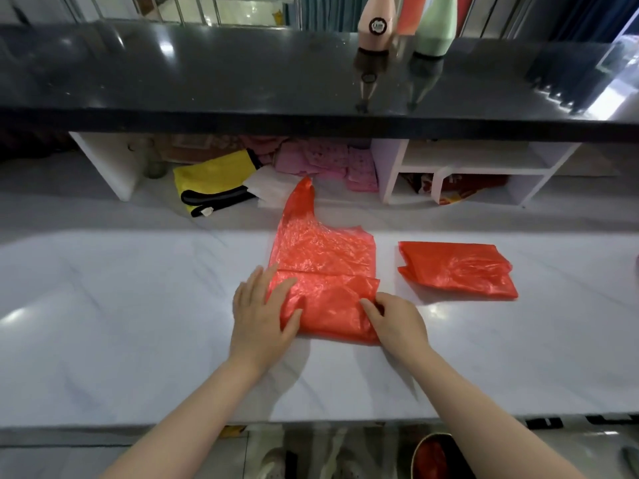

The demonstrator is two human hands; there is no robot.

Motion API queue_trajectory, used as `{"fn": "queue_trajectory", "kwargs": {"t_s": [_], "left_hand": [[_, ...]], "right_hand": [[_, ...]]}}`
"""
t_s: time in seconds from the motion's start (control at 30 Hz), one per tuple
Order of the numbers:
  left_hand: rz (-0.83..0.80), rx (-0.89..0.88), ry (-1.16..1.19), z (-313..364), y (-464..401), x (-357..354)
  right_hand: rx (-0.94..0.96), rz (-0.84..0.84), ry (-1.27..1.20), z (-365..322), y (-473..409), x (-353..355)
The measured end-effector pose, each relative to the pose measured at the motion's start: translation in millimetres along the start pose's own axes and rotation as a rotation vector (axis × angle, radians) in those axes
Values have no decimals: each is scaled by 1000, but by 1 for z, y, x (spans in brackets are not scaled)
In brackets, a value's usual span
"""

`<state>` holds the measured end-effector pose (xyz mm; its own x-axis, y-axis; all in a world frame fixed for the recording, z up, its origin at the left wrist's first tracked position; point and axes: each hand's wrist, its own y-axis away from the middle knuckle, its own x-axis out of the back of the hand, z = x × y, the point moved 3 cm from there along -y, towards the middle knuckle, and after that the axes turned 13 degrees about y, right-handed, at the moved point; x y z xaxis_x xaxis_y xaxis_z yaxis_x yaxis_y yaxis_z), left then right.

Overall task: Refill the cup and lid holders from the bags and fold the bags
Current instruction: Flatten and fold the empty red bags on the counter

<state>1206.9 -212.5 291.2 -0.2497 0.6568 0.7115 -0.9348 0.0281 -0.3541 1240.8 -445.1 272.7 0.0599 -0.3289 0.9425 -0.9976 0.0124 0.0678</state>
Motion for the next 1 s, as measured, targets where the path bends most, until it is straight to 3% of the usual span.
{"fn": "queue_trajectory", "kwargs": {"t_s": [0.13, 0.23, 0.3, 0.4, 0.5, 0.73, 0.8, 0.9, 1.0], "left_hand": [[-362, -14, -200, -3, -19, -26], [-490, 122, -259, -18, -21, -44], [-495, 139, -274, -23, -19, -51], [-490, 133, -292, -25, -18, -55], [-510, 153, -281, -25, -21, -56], [-584, 175, -252, -25, -28, -52], [-601, 178, -253, -25, -28, -51], [-633, 178, -241, -26, -27, -49], [-649, 170, -225, -30, -27, -45]], "right_hand": [[-47, -53, -2, 0, -5, 0], [-7, 82, -46, -4, -6, 9], [199, 215, 89, -15, -4, 12], [483, 90, 264, -31, -6, 0], [418, -116, 315, -25, -9, -22], [416, -244, 316, -16, -15, -25], [420, -225, 246, -10, -12, -18], [434, -65, 50, -1, 0, -5], [523, 9, 30, 0, 11, 0]]}}
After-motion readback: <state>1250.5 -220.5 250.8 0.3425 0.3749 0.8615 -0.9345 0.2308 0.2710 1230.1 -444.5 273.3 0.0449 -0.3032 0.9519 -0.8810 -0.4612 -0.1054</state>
